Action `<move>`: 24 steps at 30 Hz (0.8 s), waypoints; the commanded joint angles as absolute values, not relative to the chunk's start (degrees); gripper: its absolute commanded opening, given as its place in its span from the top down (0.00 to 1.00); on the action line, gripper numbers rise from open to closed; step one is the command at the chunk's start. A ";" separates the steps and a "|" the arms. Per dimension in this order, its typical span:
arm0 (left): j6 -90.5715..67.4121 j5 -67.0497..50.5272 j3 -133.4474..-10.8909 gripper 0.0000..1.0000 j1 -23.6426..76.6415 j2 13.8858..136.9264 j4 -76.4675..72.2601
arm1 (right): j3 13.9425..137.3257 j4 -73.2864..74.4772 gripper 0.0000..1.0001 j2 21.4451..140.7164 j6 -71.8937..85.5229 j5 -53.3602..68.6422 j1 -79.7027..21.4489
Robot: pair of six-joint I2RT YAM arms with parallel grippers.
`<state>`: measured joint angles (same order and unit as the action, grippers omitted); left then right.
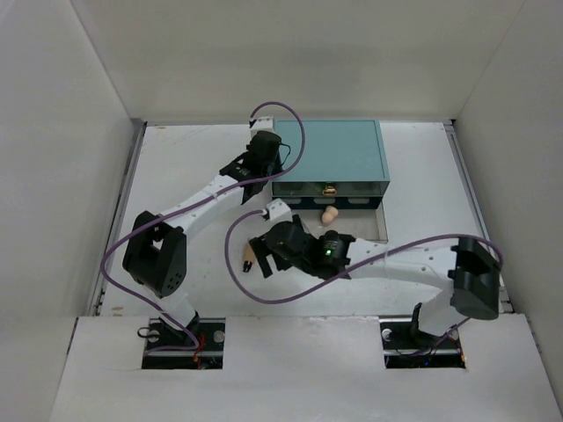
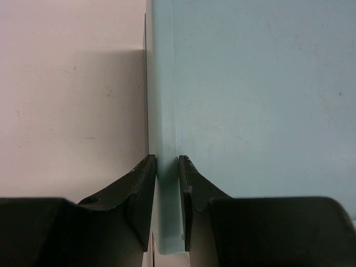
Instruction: Organize the makeup
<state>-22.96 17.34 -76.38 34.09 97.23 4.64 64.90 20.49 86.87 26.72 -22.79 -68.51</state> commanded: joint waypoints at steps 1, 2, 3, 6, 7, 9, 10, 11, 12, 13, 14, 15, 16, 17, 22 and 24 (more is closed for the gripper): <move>-22.59 10.99 -75.23 0.85 36.08 99.58 13.80 | 71.17 17.84 0.05 93.58 30.14 -23.55 -70.53; -22.59 10.81 -75.41 0.85 35.82 99.49 14.06 | 73.02 17.84 0.05 95.87 30.67 -24.42 -70.97; -22.41 10.64 -75.50 0.85 35.64 99.23 14.32 | 74.60 17.67 0.05 97.80 31.20 -25.48 -71.41; -21.98 9.67 -75.59 0.85 35.29 98.97 14.76 | 78.39 17.58 0.03 103.08 34.62 -29.26 -72.72; -21.89 9.32 -75.59 0.85 35.29 98.96 14.77 | 79.36 17.58 0.03 104.49 35.50 -30.05 -73.08; -21.88 9.14 -75.59 0.85 35.20 99.14 14.94 | 81.55 17.93 0.03 107.74 37.17 -30.59 -73.60; -21.88 9.14 -75.59 0.85 35.20 99.23 15.12 | 82.61 18.28 0.03 109.23 37.70 -30.76 -73.69; -21.88 9.05 -75.59 0.85 35.20 99.40 15.29 | 83.57 18.80 0.03 110.73 38.31 -30.94 -73.96; -21.80 9.05 -75.59 0.85 35.29 99.49 15.38 | 84.63 19.42 0.03 112.13 38.41 -30.50 -73.96; -21.80 9.05 -75.59 0.85 35.37 99.67 15.47 | 85.60 20.21 0.03 113.28 38.84 -30.59 -73.96; -21.80 9.05 -75.50 0.85 35.37 99.67 15.47 | 86.30 20.56 0.03 114.34 39.20 -30.85 -73.96; -21.71 9.05 -75.50 0.85 35.37 99.75 15.47 | 86.83 20.83 0.03 115.30 39.20 -30.94 -73.96; -21.71 9.05 -75.41 0.85 35.46 99.76 15.47 | 87.10 20.92 0.04 115.83 39.55 -31.02 -73.96; -21.71 9.05 -75.41 0.85 35.46 99.76 15.47 | 87.80 21.00 0.04 116.97 39.81 -31.03 -73.96; -21.71 9.05 -74.88 0.85 35.46 99.14 15.56 | 89.73 25.47 0.05 119.88 44.20 -33.22 -73.52; -21.71 9.14 -74.71 0.85 35.46 98.88 15.56 | 91.05 27.94 0.05 121.28 46.13 -35.15 -73.26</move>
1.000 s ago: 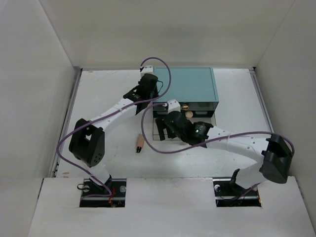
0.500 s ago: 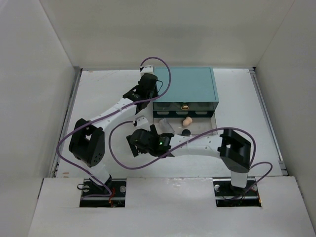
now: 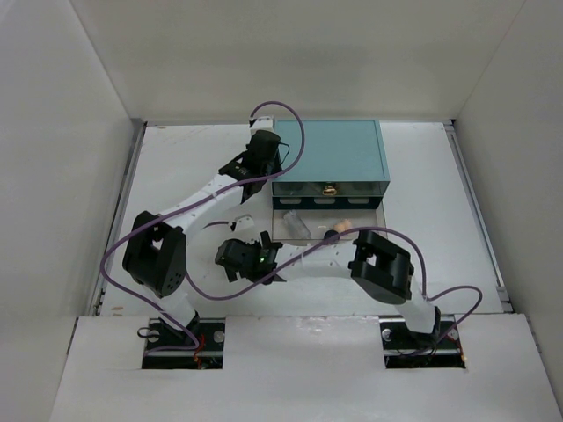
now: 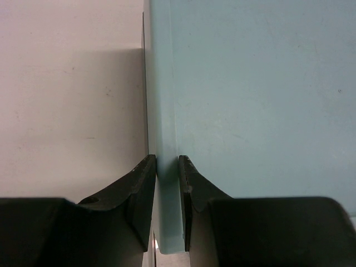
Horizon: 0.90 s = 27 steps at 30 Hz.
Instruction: Organize the makeup
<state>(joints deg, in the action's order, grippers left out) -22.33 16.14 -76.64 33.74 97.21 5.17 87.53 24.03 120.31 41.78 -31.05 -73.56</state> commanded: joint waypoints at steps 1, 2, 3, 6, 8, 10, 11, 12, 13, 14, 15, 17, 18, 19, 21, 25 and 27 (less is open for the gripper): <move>-21.71 9.23 -74.62 0.85 35.46 98.88 15.56 | 91.49 28.47 0.05 121.99 46.75 -35.85 -73.17; -21.71 9.40 -74.62 0.85 35.46 98.88 15.56 | 92.02 28.56 0.05 122.69 47.02 -36.12 -72.91; -21.71 9.40 -74.62 0.85 35.46 98.88 15.56 | 92.37 28.56 0.05 123.30 47.02 -36.38 -72.64; -21.71 9.49 -74.53 0.85 35.64 98.88 15.56 | 93.34 28.48 0.08 124.80 47.46 -37.52 -71.85; -21.71 9.58 -74.62 0.85 35.64 98.96 15.56 | 93.78 28.30 0.12 125.59 47.72 -38.23 -71.24; -21.80 9.67 -74.71 0.85 35.72 99.14 15.56 | 94.04 27.52 0.18 126.38 47.20 -38.15 -70.80; -21.80 9.67 -74.79 0.85 35.73 99.31 15.56 | 94.22 27.16 0.22 126.65 46.85 -37.88 -70.62; -21.80 9.67 -74.79 0.85 35.73 99.32 15.56 | 94.22 26.98 0.30 126.74 46.50 -37.71 -70.62; -21.80 9.67 -74.88 0.85 35.73 99.32 15.56 | 94.22 27.07 0.35 126.65 46.23 -37.71 -70.71; -21.80 9.67 -74.88 0.85 35.73 99.32 15.56 | 93.87 27.16 0.40 126.13 45.88 -37.88 -70.71; -21.80 9.67 -74.88 0.85 35.73 99.32 15.56 | 93.26 27.16 0.49 125.08 45.53 -38.32 -70.71; -21.71 9.67 -74.97 0.85 35.55 99.32 15.56 | 91.59 26.55 0.61 122.18 44.65 -38.41 -70.97; -21.71 9.49 -74.97 0.85 35.46 99.40 15.47 | 90.62 25.85 0.70 120.34 43.52 -38.23 -71.14; -21.71 9.41 -75.06 0.85 35.38 99.58 15.47 | 89.66 24.88 0.76 118.67 42.11 -37.80 -71.58; -21.71 9.32 -75.15 0.85 35.37 99.84 15.29 | 86.50 21.99 0.83 114.28 39.65 -36.57 -72.55; -21.62 9.14 -75.50 0.85 35.37 100.72 15.12 | 79.03 15.84 0.87 103.04 34.64 -32.27 -74.04; -21.62 9.05 -75.67 0.85 35.37 100.99 15.03 | 74.99 13.81 0.88 97.59 33.05 -30.94 -74.13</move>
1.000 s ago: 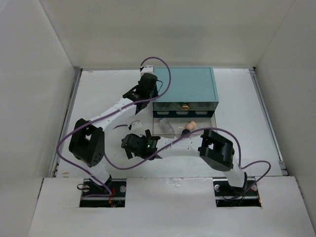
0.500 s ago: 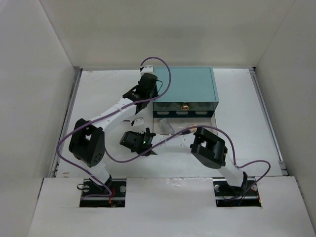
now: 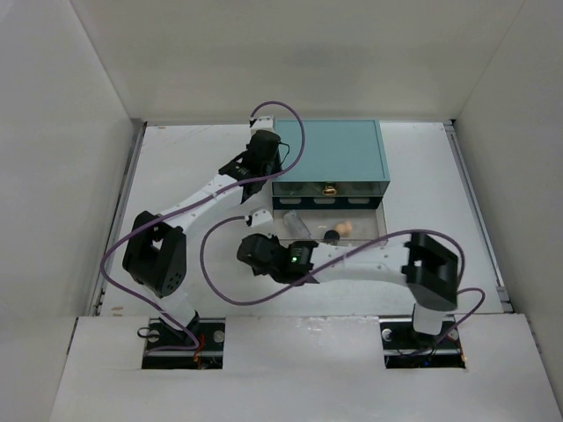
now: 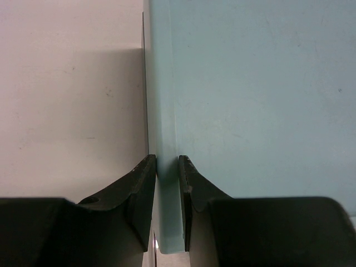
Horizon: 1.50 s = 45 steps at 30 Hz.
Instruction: Organize the makeup
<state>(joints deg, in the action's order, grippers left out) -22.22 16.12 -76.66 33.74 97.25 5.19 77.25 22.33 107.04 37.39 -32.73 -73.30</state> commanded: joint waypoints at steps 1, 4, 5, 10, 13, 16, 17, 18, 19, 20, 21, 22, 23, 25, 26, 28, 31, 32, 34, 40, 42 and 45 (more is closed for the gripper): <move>-21.62 9.05 -75.67 0.85 35.37 101.07 14.94 | 73.40 13.80 0.90 95.04 32.70 -30.85 -74.05; -21.62 9.05 -75.76 0.85 35.29 101.16 14.68 | 69.27 14.68 0.91 89.23 31.99 -31.03 -70.90; -21.62 9.05 -75.85 0.85 35.29 101.25 14.68 | 68.30 14.76 0.91 87.99 31.91 -30.85 -69.58; -21.80 9.58 -76.20 0.85 35.55 101.60 14.68 | 62.59 13.89 0.92 83.94 30.68 -29.80 -59.21; -21.80 9.75 -76.46 0.85 35.72 101.69 14.76 | 60.47 13.19 0.92 84.64 29.97 -29.09 -54.11; -21.88 9.84 -76.64 0.85 35.73 101.51 14.85 | 58.89 12.39 0.92 86.57 29.62 -27.34 -49.89; -21.88 9.93 -76.64 0.85 35.73 101.51 14.85 | 58.71 12.22 0.91 87.18 29.62 -26.81 -49.09; -21.88 10.11 -76.64 0.85 35.73 101.51 14.85 | 58.54 11.87 0.90 87.88 29.62 -26.37 -48.56; -21.88 10.19 -76.64 0.85 35.73 101.51 14.94 | 58.45 11.43 0.87 88.67 29.45 -26.19 -48.12; -21.88 10.28 -76.64 0.85 35.73 101.51 14.94 | 58.45 10.90 0.85 89.46 29.27 -26.10 -47.77; -21.88 10.28 -76.64 0.85 35.64 101.51 14.94 | 58.45 10.55 0.80 90.26 29.01 -26.10 -47.51; -21.97 10.28 -76.64 0.85 35.64 101.51 14.94 | 58.53 10.46 0.75 90.96 28.92 -26.19 -47.16; -21.97 10.28 -76.73 0.85 35.64 101.60 14.85 | 58.71 10.46 0.72 91.49 28.83 -26.19 -46.89; -21.97 10.28 -76.90 0.85 35.73 101.86 14.85 | 58.80 10.89 0.66 92.02 28.83 -26.28 -46.54; -21.97 10.28 -76.90 0.85 35.81 101.95 14.85 | 58.71 10.99 0.64 92.02 28.83 -26.28 -46.45; -21.97 10.28 -76.90 0.85 35.90 102.04 14.77 | 58.19 11.16 0.63 91.23 28.83 -26.28 -46.36; -21.88 10.28 -76.29 0.85 35.99 102.04 14.68 | 57.04 11.77 0.44 89.13 28.22 -26.02 -45.84; -21.88 10.28 -76.20 0.85 35.99 102.04 14.59 | 56.78 12.04 0.39 88.43 27.86 -26.02 -45.75; -21.88 10.28 -76.03 0.85 35.99 102.04 14.50 | 56.25 13.00 0.30 86.67 26.64 -25.66 -45.92; -21.88 10.28 -75.41 0.86 36.17 101.87 14.24 | 54.76 17.48 0.36 77.45 25.66 -25.58 -49.42; -21.88 10.28 -75.41 0.86 36.25 101.95 14.24 | 53.71 19.41 0.46 74.02 25.84 -24.53 -52.58; -21.80 10.28 -75.59 0.86 36.25 101.87 14.24 | 51.25 21.97 0.66 71.11 27.59 -21.11 -56.89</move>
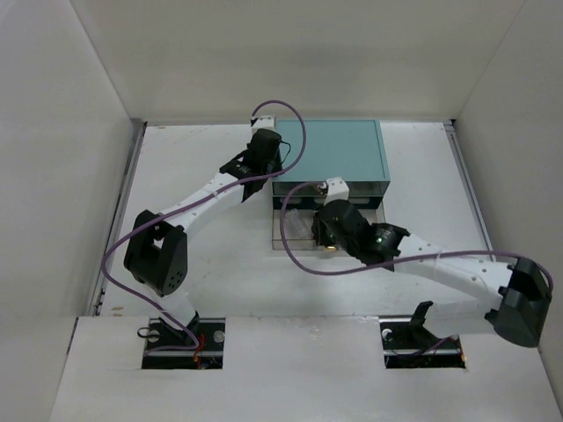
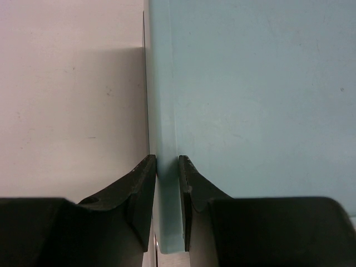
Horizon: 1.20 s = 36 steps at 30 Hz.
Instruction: Organize the makeup
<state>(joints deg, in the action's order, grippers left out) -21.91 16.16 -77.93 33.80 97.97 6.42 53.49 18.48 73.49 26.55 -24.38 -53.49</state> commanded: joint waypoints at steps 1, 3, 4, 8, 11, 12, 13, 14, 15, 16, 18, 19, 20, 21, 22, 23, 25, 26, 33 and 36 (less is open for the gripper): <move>-21.71 10.37 -75.67 0.86 36.25 101.78 14.24 | 50.28 22.58 0.70 70.84 28.73 -20.22 -57.95; -21.71 10.37 -75.67 0.86 36.34 101.60 14.24 | 48.79 23.81 0.78 71.19 30.66 -19.34 -59.01; -21.62 10.37 -75.67 0.86 36.34 101.60 14.24 | 48.17 24.51 0.81 71.97 31.80 -19.16 -59.36; -21.62 10.46 -75.50 0.86 36.25 101.51 14.24 | 47.55 27.33 0.84 76.80 34.97 -20.04 -59.81; -21.62 10.99 -75.50 0.86 36.43 101.51 14.33 | 48.86 28.39 0.84 81.02 36.12 -21.35 -59.19; -21.62 11.07 -75.59 0.86 36.43 101.51 14.50 | 49.74 28.56 0.84 82.08 36.12 -22.66 -58.58; -21.62 11.07 -75.67 0.86 36.43 101.51 14.50 | 50.70 28.48 0.84 82.87 35.95 -24.33 -58.14; -21.62 11.07 -75.67 0.86 36.43 101.51 14.50 | 51.50 28.04 0.84 83.75 35.86 -25.91 -57.62; -21.62 11.07 -75.76 0.86 36.52 101.51 14.50 | 52.37 27.60 0.84 84.37 35.77 -27.32 -56.65; -21.62 11.07 -75.85 0.86 36.60 101.60 14.50 | 53.08 26.90 0.84 85.16 35.68 -28.64 -55.77; -21.62 11.07 -76.02 0.86 36.69 101.69 14.50 | 54.49 24.97 0.84 86.74 35.16 -31.10 -53.58; -21.62 11.07 -76.20 0.86 36.69 101.78 14.68 | 55.01 23.83 0.84 87.62 35.07 -32.85 -52.78; -21.62 11.07 -76.29 0.86 36.78 101.95 14.76 | 55.72 22.95 0.84 88.50 34.89 -34.61 -51.91; -21.62 11.07 -76.38 0.86 36.78 101.95 14.77 | 56.51 22.07 0.84 89.38 34.72 -36.28 -51.11; -21.62 11.07 -76.46 0.87 36.87 102.04 14.85 | 57.12 21.02 0.84 90.17 34.98 -38.39 -50.41; -21.62 11.16 -76.55 0.87 36.87 102.04 14.94 | 57.56 19.53 0.84 90.96 34.89 -40.50 -49.71; -21.62 11.16 -76.55 0.87 36.87 102.13 14.94 | 57.92 16.10 0.84 92.54 34.54 -43.41 -48.39; -21.62 11.16 -76.64 0.87 36.87 102.13 15.03 | 58.01 14.60 0.84 93.16 34.19 -43.94 -47.77; -21.62 11.16 -76.73 0.87 36.87 102.74 15.20 | 56.34 -4.54 0.83 97.03 29.27 -44.91 -44.96; -21.62 11.16 -76.73 0.87 36.87 102.92 15.29 | 55.46 -10.80 0.81 97.73 28.48 -44.56 -44.43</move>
